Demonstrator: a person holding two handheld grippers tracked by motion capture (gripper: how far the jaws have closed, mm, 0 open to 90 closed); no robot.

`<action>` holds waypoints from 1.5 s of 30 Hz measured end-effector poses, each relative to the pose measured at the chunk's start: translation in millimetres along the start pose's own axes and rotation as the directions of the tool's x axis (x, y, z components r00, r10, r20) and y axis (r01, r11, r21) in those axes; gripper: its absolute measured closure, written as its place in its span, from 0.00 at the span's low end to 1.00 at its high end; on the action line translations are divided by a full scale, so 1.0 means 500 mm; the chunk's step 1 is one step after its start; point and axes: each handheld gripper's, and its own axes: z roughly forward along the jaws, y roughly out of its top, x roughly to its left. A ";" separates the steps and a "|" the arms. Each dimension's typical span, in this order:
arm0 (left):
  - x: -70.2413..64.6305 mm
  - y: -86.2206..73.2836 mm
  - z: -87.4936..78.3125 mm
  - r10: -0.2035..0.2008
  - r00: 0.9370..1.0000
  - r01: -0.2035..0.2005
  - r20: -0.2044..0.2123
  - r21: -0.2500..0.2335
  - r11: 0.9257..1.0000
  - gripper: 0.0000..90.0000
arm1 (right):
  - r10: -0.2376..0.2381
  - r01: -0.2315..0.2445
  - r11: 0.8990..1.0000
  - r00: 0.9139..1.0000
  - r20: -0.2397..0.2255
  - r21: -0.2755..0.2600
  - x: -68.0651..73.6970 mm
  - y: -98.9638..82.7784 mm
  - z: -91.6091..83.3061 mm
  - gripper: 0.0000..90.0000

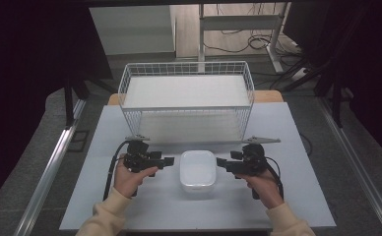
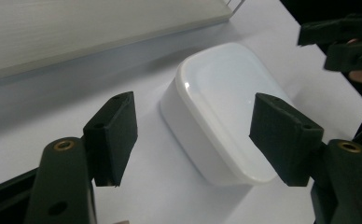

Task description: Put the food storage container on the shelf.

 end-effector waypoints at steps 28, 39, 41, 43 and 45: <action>0.016 -0.029 0.094 -0.161 0.973 0.144 0.168 0.109 0.984 0.49 | 0.102 -0.098 0.989 0.994 -0.035 0.114 0.005 -0.034 0.080 0.36; 0.010 -0.035 0.095 -0.173 0.972 0.158 0.160 0.105 0.982 0.69 | 0.169 -0.161 0.981 0.983 -0.075 0.104 -0.001 -0.039 0.074 0.62; 0.010 -0.035 0.090 -0.165 0.972 0.147 0.167 0.112 0.983 0.70 | 0.194 -0.185 0.977 0.977 -0.085 0.102 -0.004 -0.040 0.069 0.67; 0.008 -0.034 0.084 -0.153 0.974 0.138 0.166 0.100 0.985 0.73 | 0.230 -0.221 0.971 0.968 -0.101 0.090 -0.008 -0.043 0.062 0.72; 0.002 -0.033 0.073 -0.149 0.975 0.139 0.163 0.073 0.988 0.78 | 0.234 -0.227 0.971 0.966 -0.111 0.072 -0.003 -0.042 0.048 0.78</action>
